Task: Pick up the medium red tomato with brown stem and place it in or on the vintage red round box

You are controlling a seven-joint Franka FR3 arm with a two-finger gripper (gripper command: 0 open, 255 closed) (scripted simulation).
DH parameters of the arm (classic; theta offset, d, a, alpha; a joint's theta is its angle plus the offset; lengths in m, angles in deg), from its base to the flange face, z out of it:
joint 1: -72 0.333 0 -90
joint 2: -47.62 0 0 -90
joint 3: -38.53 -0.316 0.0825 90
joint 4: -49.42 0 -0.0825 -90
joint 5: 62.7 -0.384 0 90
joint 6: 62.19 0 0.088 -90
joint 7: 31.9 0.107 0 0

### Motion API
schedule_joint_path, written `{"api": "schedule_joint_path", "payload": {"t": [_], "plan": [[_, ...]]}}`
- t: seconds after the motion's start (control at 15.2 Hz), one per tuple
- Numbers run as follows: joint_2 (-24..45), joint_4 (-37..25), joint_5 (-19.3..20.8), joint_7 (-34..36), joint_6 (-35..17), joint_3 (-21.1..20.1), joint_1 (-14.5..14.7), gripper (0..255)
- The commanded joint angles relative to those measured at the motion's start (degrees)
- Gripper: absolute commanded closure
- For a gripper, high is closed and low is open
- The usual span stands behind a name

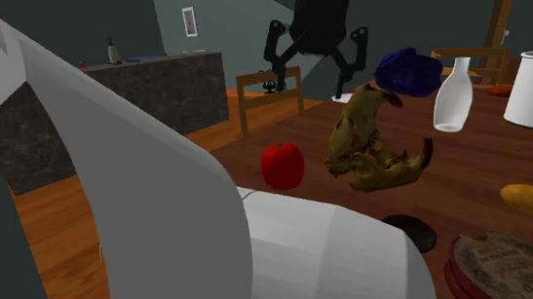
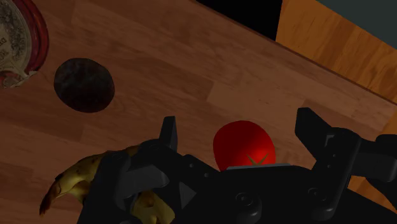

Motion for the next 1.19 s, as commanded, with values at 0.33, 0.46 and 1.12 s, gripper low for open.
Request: {"api": "schedule_joint_path", "payload": {"t": [0.33,0.46,1.12], "plan": [[7.96,-0.49,-0.9,4.13,-8.53,-5.37,1.37,0],[11.6,-1.26,-0.84,5.89,-11.74,-7.42,1.76,0],[32.64,-9.99,4.59,16.69,-24.58,-16.62,2.29,0]]}}
